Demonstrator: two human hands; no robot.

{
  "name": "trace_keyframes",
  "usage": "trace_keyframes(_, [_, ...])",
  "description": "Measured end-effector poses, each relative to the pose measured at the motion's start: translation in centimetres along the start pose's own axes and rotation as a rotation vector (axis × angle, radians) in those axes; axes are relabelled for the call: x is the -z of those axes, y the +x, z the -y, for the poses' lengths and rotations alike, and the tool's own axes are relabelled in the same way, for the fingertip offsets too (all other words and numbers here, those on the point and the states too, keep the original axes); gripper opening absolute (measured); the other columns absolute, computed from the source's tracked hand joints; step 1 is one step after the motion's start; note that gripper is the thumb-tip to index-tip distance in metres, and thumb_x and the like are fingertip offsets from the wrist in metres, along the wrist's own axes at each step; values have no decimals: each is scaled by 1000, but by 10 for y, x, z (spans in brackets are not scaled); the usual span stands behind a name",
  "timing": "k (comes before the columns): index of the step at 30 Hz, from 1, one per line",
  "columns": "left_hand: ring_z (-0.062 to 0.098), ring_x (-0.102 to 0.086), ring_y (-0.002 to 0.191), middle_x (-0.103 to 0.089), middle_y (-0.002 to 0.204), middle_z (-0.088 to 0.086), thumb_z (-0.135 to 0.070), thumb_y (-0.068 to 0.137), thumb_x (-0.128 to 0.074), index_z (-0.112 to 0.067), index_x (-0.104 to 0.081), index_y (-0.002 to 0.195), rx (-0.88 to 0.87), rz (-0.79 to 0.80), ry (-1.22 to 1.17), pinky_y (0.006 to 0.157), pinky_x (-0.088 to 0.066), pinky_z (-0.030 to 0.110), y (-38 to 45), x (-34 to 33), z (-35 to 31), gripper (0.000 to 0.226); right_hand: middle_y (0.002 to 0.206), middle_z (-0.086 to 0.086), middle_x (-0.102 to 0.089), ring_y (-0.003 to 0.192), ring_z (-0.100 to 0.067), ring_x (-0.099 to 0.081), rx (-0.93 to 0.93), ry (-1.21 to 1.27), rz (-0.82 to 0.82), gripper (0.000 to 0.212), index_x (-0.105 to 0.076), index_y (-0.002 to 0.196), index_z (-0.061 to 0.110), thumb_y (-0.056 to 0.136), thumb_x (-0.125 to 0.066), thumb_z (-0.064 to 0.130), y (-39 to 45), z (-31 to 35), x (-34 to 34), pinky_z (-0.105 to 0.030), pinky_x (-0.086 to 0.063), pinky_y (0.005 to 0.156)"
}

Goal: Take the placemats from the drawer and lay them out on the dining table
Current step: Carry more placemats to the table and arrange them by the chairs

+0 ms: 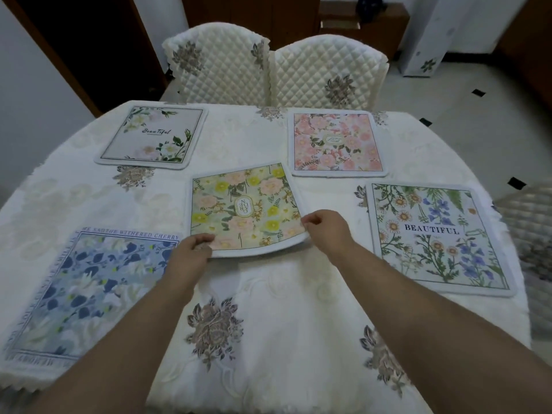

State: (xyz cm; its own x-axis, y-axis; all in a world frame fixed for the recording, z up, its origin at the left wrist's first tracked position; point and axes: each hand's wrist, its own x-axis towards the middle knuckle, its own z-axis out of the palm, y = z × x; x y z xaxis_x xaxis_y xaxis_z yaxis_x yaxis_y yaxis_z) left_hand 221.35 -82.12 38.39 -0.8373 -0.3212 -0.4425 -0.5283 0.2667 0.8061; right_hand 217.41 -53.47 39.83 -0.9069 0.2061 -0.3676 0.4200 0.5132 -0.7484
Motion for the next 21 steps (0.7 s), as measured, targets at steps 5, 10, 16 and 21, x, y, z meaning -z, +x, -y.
trace_keyframes(5, [20,-70,78,-62,113,-8,-8,91,-67,-44,-61,127,-70,169,143,60,-59,28,-89,7,24,52,90,0,-63,61,-15,-58,-51,-2,91,29,-65,97,36,88,-60,9,-107,-65,47,-25,-42,50])
trace_keyframes(10, [-1,-55,112,-54,124,-26,-19,85,-79,-49,-59,128,-150,380,353,93,-48,22,-135,-9,72,56,95,-2,-69,75,-25,-69,-186,-15,127,31,-67,97,40,88,-64,10,-188,-154,55,-39,-59,61])
trace_keyframes(16, [7,-57,118,-59,125,-24,-19,81,-82,-44,-63,122,-173,408,400,100,-46,30,-155,-21,94,52,85,2,-67,77,-17,-67,-171,-55,66,34,-66,97,44,87,-69,12,-217,-192,57,-25,-51,68])
trace_keyframes(21, [7,-59,116,-62,125,-20,-25,79,-84,-42,-64,123,-209,387,442,104,-48,34,-155,-19,104,51,84,7,-62,73,-1,-58,-98,-126,9,31,-64,103,39,90,-67,11,-211,-191,54,-7,-41,61])
